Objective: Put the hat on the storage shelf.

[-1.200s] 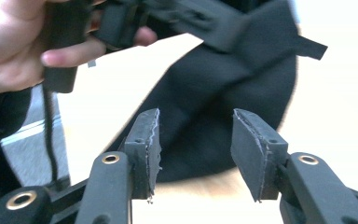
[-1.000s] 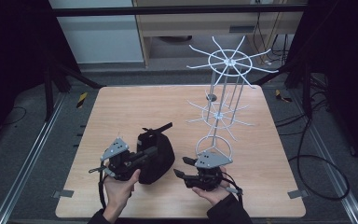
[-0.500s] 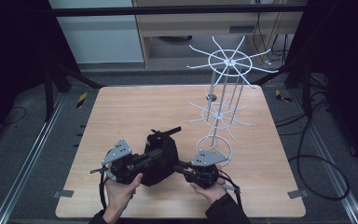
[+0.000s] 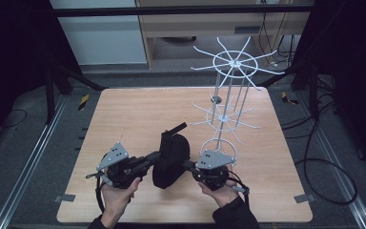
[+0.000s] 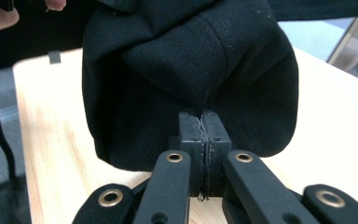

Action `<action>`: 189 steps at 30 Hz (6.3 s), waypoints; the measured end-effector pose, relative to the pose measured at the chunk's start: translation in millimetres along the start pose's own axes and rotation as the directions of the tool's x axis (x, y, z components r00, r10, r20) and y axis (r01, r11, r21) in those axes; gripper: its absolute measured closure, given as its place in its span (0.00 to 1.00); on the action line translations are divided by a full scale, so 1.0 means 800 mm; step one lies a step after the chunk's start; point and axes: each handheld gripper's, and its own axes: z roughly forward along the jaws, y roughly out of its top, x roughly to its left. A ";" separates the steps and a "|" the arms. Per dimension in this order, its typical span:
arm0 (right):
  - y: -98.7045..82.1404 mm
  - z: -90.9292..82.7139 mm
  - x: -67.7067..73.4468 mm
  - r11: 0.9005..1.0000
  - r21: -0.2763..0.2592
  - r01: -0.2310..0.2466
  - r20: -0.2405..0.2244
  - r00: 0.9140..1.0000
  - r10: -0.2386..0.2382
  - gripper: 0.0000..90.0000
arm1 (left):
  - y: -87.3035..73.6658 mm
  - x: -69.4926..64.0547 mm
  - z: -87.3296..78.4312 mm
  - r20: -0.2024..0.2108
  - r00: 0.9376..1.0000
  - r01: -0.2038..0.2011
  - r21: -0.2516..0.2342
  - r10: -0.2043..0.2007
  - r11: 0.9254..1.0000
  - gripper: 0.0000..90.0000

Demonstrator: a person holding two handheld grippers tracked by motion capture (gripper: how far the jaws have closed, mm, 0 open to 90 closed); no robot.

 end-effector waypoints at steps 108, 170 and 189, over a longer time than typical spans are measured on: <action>-0.164 -0.093 -0.087 0.951 0.025 -0.307 0.343 0.897 0.280 0.43 | -0.043 0.141 0.042 -0.287 0.947 -0.002 0.443 0.144 0.896 0.83; -0.168 -0.099 -0.092 0.954 -0.011 -0.301 0.385 0.879 0.282 0.39 | 0.115 0.013 -0.088 -0.079 0.986 -0.168 -0.360 0.149 0.918 0.96; -0.169 -0.099 -0.092 0.954 -0.011 -0.301 0.386 0.879 0.282 0.39 | 0.180 -0.009 -0.095 -0.019 0.982 -0.178 -0.414 0.187 0.893 0.96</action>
